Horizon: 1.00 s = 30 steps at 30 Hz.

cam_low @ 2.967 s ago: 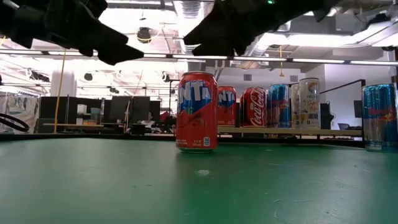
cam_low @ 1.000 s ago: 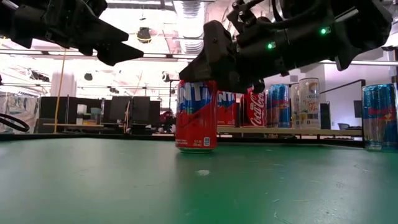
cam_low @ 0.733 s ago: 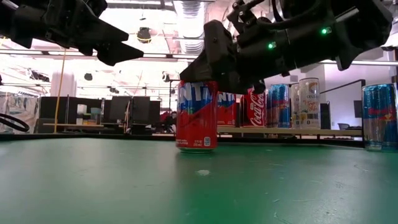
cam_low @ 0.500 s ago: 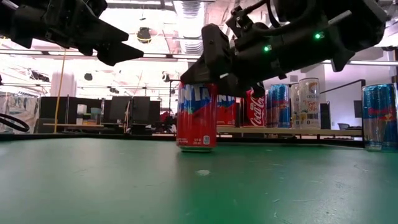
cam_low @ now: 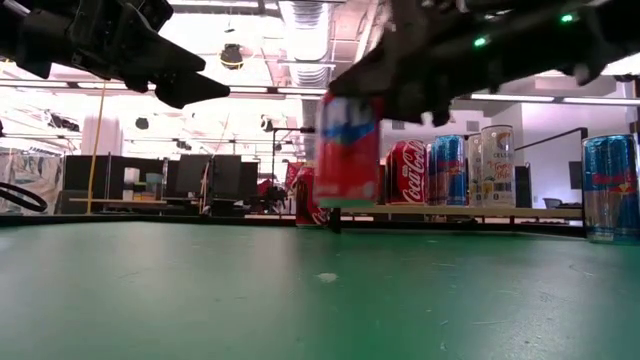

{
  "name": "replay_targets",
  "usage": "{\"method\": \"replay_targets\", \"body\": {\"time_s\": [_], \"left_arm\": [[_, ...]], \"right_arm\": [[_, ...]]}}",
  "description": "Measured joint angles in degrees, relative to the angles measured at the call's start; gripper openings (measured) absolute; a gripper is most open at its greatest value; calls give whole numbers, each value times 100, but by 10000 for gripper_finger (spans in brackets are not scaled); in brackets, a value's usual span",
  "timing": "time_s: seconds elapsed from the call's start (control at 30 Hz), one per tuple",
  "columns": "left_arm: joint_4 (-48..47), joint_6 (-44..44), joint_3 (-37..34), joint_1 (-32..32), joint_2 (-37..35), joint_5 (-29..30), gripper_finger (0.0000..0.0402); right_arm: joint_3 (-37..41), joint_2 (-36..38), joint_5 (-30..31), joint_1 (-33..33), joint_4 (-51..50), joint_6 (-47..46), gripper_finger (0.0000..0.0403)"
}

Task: Place canned beverage on shelf
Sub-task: Put the red soda can on the shelf aligned with the other red soda cans

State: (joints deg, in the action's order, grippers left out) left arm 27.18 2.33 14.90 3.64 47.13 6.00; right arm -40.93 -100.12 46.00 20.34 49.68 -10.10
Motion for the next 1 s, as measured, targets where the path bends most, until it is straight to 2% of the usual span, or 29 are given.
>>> {"method": "replay_targets", "body": {"time_s": [0.17,0.27,0.4,0.57,0.73,1.0], "left_arm": [[4,0,0,0,0,0,388],[40,6,0,1,0,9,388],[80,3,0,0,0,35,388],[76,-1,0,2,0,42,388],[-7,-5,0,0,-2,42,388],[-79,20,0,2,0,53,388]], "right_arm": [[1042,1153,-841,-327,273,222,318],[1430,1703,-1954,-866,249,508,318],[1476,2186,-3358,-1787,-299,791,317],[1412,2338,-4721,-2903,-662,1421,317],[1410,2316,-5485,-3756,-610,1509,317],[1377,2206,-5678,-4488,-615,1531,317]]}}
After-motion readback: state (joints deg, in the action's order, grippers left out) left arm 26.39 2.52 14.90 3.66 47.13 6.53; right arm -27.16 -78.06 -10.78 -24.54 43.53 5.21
